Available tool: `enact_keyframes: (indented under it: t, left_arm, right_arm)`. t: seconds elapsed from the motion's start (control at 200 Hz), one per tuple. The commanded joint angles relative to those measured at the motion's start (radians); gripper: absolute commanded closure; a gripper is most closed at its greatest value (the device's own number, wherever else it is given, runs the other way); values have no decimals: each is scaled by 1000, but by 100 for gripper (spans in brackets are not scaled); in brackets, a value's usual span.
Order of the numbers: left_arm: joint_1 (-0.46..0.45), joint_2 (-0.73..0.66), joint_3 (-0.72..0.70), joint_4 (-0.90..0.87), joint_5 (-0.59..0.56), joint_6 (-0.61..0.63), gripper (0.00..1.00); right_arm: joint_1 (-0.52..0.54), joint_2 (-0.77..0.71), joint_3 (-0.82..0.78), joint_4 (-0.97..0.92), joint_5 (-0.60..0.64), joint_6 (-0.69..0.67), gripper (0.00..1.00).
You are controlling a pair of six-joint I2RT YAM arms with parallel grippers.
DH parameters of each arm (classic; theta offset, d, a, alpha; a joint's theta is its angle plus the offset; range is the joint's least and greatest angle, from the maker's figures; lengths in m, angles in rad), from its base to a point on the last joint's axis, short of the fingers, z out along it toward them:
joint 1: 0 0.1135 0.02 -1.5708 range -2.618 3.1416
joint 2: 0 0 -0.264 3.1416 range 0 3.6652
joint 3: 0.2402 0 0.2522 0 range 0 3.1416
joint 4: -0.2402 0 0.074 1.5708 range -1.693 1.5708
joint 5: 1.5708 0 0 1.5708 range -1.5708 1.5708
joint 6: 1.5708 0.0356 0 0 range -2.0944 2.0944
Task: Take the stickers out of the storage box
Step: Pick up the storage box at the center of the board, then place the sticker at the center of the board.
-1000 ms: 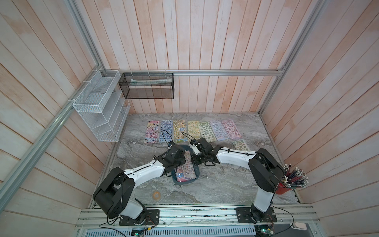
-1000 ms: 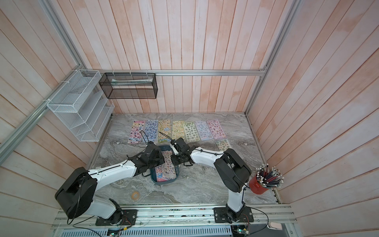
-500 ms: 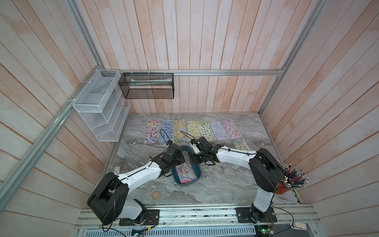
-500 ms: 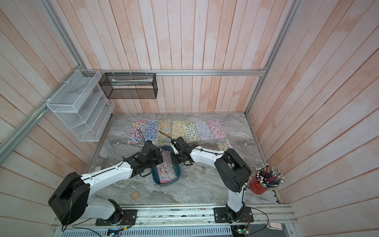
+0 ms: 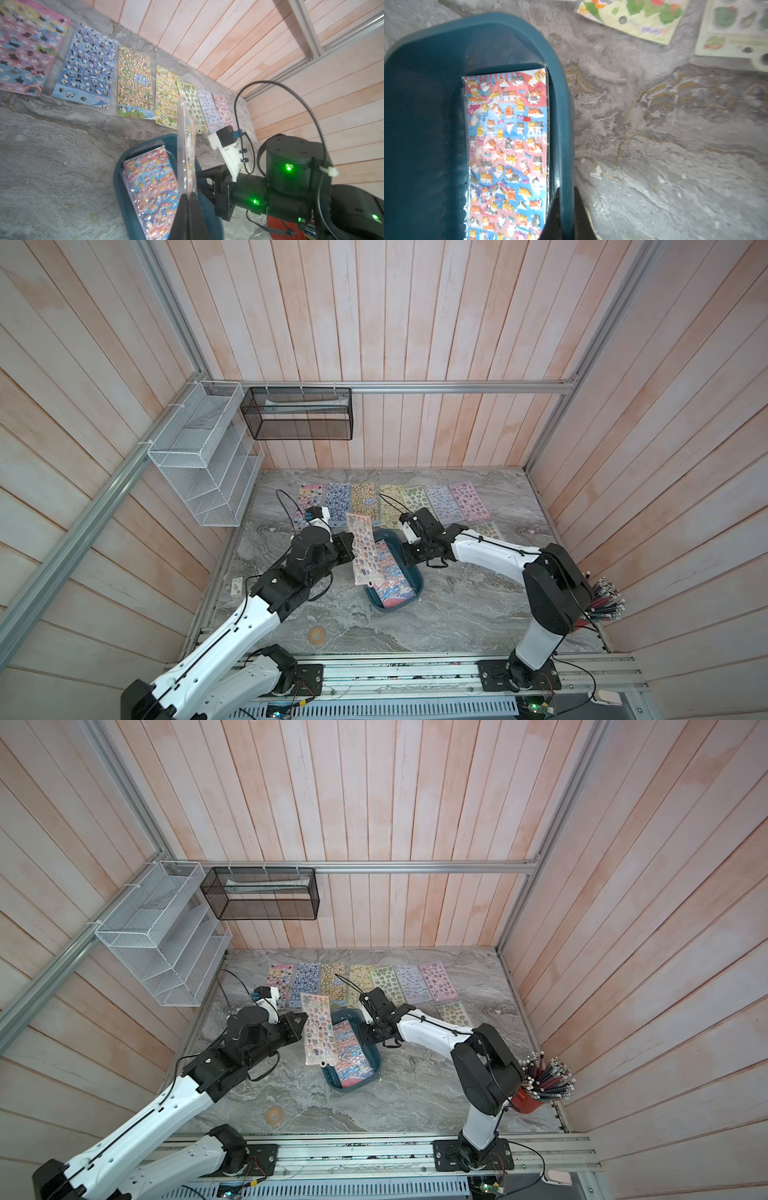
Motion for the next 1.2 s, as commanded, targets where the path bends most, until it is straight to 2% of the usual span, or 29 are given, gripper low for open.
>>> enact_keyframes:
  t: [0.0, 0.235, 0.405, 0.58, 0.755, 0.935, 1.195]
  left_arm:
    - [26, -78, 12, -142, -6, 38, 100]
    - [61, -206, -109, -156, 29, -3, 100]
    - [60, -172, -286, 93, 131, -105, 100]
    - [4, 58, -361, 413, 146, -144, 100]
    - [-92, 418, -258, 686, 149, -178, 100]
    - [-160, 712, -85, 828, 133, -247, 100]
    - [-227, 1004, 143, 890, 87, -394, 100]
  right_arm:
    - [-40, -98, 42, -63, 12, 24, 100]
    - [-211, -305, 43, -123, -46, 65, 100]
    - [-350, -435, 66, -134, -113, 91, 100]
    - [-466, -478, 126, -180, -196, 88, 100]
    - [-551, -496, 147, -169, -286, 106, 100]
    - [-580, -491, 162, -162, -322, 108, 100]
    - [-595, -492, 159, -147, -334, 98, 100]
